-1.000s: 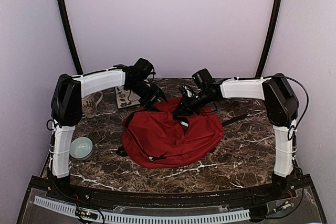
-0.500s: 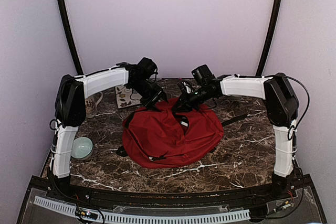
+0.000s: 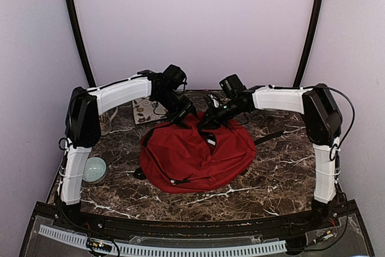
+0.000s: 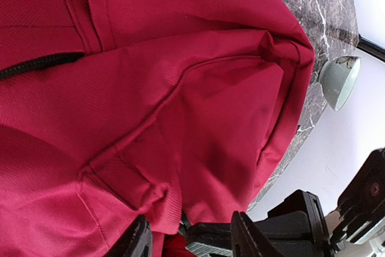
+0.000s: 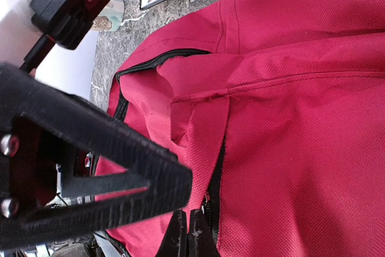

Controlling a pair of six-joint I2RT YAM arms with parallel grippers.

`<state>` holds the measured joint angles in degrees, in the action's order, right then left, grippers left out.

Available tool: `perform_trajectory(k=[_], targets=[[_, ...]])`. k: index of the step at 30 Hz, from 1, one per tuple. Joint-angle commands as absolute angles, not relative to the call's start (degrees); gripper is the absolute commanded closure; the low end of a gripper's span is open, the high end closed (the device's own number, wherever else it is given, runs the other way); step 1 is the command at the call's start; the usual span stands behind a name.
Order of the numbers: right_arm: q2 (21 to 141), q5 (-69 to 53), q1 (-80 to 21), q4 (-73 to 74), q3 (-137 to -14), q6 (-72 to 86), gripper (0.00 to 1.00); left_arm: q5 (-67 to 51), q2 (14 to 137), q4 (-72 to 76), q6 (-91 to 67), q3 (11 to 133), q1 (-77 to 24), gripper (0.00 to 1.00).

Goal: Pack the student bag
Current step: Hold the lower front pocket of the student bag.

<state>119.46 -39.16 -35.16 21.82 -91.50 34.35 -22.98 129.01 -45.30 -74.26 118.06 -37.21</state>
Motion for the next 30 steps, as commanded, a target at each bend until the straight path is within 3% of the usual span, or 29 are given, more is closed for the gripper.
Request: perform_trajectory(k=[1, 17, 23, 30], targets=[[119.1, -39.9, -35.2, 23.1, -92.7, 33.3, 1.00, -22.4, 129.2, -45.7, -74.0, 116.8, -35.7, 0.54], [119.5, -40.5, -35.2, 23.4, -92.8, 33.4, 1.00, -20.5, 133.5, -43.7, -70.9, 119.7, -35.6, 0.78], [119.4, -40.4, -35.3, 23.4, -91.9, 33.0, 1.00, -20.4, 133.8, -44.4, -69.8, 119.7, -33.6, 1.00], [118.8, -39.5, -35.3, 24.1, -90.3, 32.3, 1.00, -20.3, 133.5, -46.2, -67.6, 120.5, -32.5, 1.00]])
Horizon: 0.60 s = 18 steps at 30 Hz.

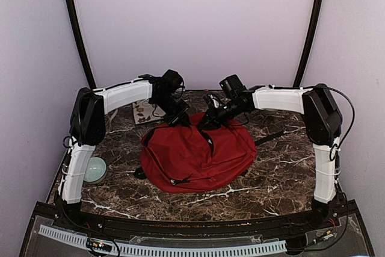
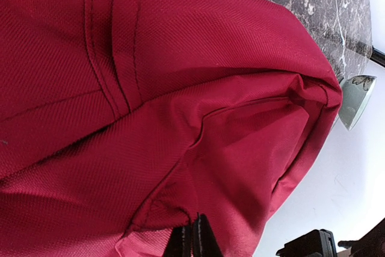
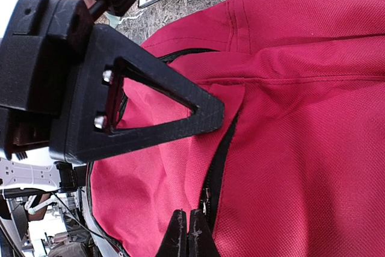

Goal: Pack the student bag
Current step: Zip the lower front pocket of the student bag.

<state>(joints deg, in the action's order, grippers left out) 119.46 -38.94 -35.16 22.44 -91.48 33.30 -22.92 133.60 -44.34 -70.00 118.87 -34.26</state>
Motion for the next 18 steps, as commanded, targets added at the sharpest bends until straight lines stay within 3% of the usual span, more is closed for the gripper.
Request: perform_trajectory(k=[1, 18], targets=[[118.6, -39.3, -35.3, 24.1, -89.9, 32.2, 1.00, -20.3, 133.4, -46.5, -67.3, 120.4, -32.4, 1.00], [116.8, -37.7, -35.3, 25.0, -84.5, 31.5, 1.00, -19.9, 132.3, -45.7, -64.7, 120.1, -29.4, 1.00]])
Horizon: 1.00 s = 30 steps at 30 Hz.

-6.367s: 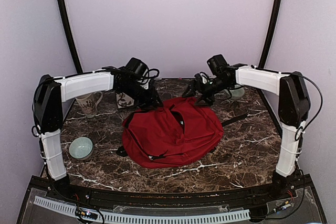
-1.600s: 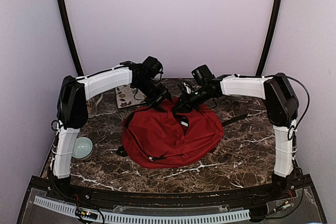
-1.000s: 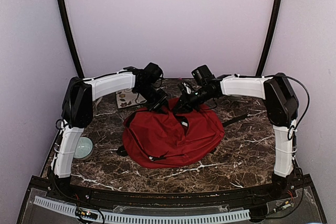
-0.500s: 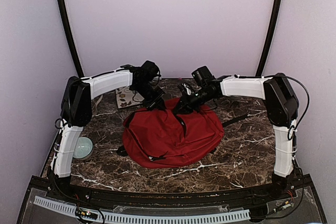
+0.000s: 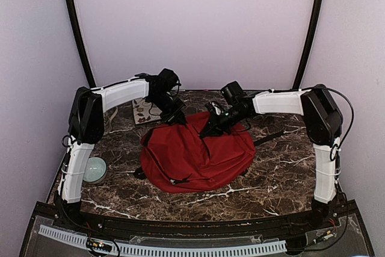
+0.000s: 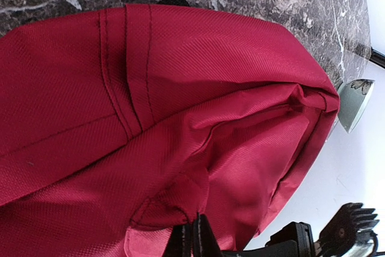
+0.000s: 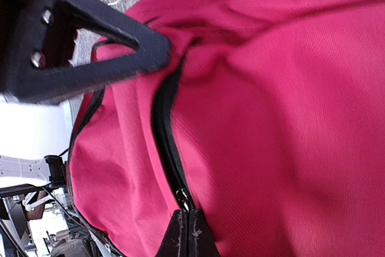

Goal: Pack the student bag
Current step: Zip the lower front pocket of the student bag.

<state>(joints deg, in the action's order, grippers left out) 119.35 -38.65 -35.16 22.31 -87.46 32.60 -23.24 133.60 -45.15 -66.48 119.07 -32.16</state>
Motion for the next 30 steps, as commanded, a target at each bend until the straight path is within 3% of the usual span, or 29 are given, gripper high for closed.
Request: perform_trajectory(k=[1, 30], targets=[[116.3, -37.6, -35.3, 24.5, -83.3, 31.8, 1.00, -19.9, 132.2, -45.7, -64.5, 120.0, -29.3, 1.00], [109.4, -34.6, -35.8, 33.1, -78.3, 26.1, 1.00, -20.7, 130.6, -40.4, -63.7, 117.1, -28.7, 1.00]])
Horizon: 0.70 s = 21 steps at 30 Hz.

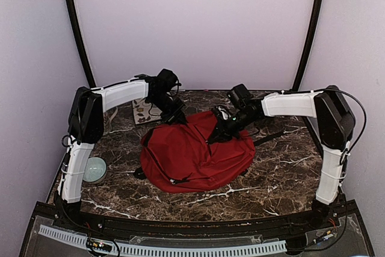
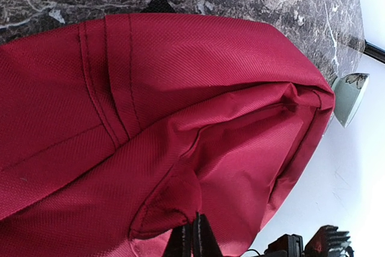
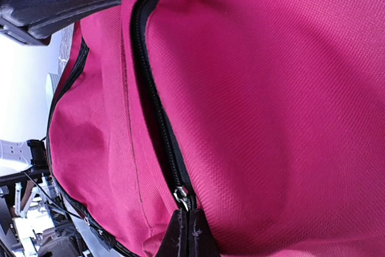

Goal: Pack the student bag
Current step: Zip the lower front pocket of the student bag.

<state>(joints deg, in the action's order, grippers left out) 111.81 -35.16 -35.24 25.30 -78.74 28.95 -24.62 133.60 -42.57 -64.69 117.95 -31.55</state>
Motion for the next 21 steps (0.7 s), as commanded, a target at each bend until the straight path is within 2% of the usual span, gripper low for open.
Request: perform_trajectory(k=[1, 21], targets=[[109.2, -34.9, -36.0, 33.8, -78.2, 25.7, 1.00, -20.7, 130.7, -40.4, -63.5, 117.0, -28.7, 1.00], [105.9, -33.8, -38.3, 39.7, -76.7, 21.7, 1.00, -20.5, 129.5, -39.7, -62.8, 113.9, -28.2, 1.00]])
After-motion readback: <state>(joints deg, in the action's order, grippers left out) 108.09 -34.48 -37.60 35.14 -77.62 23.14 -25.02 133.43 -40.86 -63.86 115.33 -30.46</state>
